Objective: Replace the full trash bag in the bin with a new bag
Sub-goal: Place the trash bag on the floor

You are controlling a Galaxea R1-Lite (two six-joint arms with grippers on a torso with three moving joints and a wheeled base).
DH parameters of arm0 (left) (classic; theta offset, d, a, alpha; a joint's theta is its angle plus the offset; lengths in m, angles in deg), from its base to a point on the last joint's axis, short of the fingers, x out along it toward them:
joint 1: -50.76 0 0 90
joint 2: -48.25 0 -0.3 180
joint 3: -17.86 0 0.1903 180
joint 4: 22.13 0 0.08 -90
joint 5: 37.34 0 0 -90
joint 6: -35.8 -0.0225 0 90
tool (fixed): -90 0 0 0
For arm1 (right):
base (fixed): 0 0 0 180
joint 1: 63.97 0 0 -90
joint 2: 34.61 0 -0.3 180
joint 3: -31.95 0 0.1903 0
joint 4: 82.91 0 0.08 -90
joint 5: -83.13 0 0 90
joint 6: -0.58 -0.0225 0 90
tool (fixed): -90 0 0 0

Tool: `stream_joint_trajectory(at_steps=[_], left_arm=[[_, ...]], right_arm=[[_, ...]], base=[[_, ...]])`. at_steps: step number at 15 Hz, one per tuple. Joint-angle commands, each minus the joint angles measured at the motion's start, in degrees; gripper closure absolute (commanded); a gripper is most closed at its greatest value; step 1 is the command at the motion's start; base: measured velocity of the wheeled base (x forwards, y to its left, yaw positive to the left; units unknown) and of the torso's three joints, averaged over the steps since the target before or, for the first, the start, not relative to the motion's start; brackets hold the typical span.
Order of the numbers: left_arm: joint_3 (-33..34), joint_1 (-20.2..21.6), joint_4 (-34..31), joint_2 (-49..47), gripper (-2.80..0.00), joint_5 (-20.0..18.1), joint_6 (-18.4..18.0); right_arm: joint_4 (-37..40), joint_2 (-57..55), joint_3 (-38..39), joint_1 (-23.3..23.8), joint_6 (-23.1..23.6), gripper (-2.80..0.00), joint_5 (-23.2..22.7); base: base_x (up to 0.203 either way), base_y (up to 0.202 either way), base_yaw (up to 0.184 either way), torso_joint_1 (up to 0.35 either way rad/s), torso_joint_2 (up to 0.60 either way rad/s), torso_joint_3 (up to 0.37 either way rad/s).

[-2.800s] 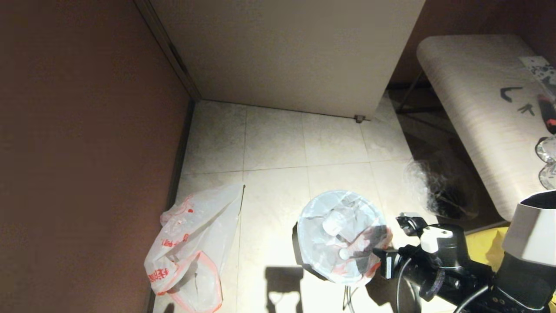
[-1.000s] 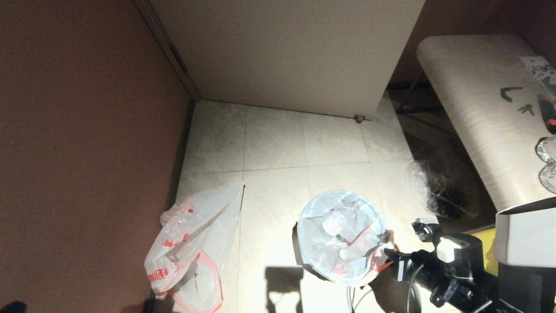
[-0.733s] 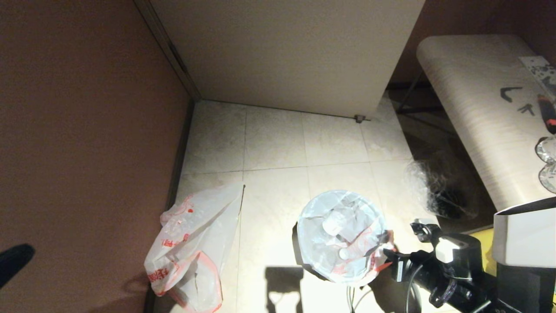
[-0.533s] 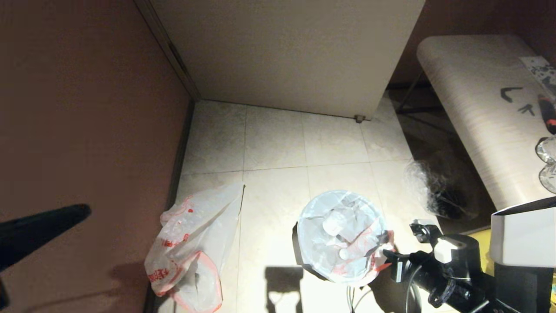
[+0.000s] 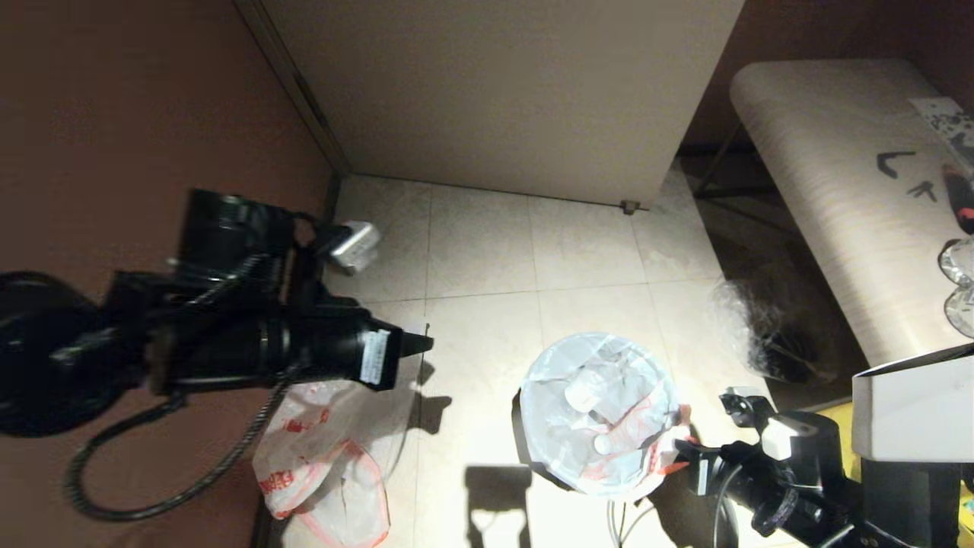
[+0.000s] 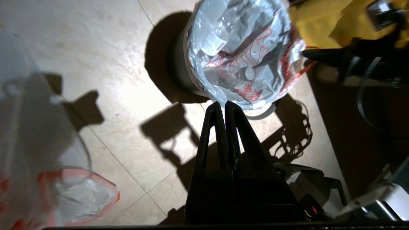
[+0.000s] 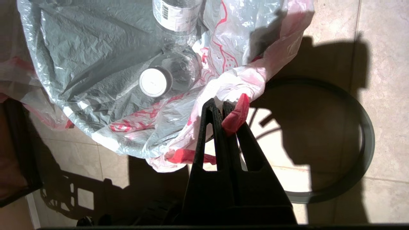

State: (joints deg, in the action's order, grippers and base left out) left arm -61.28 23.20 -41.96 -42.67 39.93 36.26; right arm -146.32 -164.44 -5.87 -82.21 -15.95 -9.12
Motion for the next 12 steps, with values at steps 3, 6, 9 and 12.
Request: stream_joint_trajectory(at_steps=[3,6,9,12], left_arm=[[-9.7,-0.9,4.2,-23.3,-2.80,0.6,0.4],[-18.2,-1.2,5.7,-34.4,-2.80,1.1,0.1],[-24.8,-2.2,5.8,-42.2,-2.80,3.0,0.2],[-27.5,-3.4,6.3,-46.7,-2.80,5.3,0.5]], right_arm=[[-0.6,-2.2,0.0,0.2,-0.1,0.00,-0.4],[-0.6,-3.4,0.0,0.1,-0.1,0.00,-0.6],[-0.7,-3.9,0.3,-0.6,-0.1,0.00,-1.1],[-0.7,-4.5,0.3,-0.7,-0.2,0.00,-1.4]], base=[[0.000,0.000,0.000,0.000,0.00,0.000],[0.000,0.000,0.000,0.000,0.00,0.000],[0.000,0.000,0.000,0.000,0.00,0.000],[0.000,0.000,0.000,0.000,0.00,0.000]])
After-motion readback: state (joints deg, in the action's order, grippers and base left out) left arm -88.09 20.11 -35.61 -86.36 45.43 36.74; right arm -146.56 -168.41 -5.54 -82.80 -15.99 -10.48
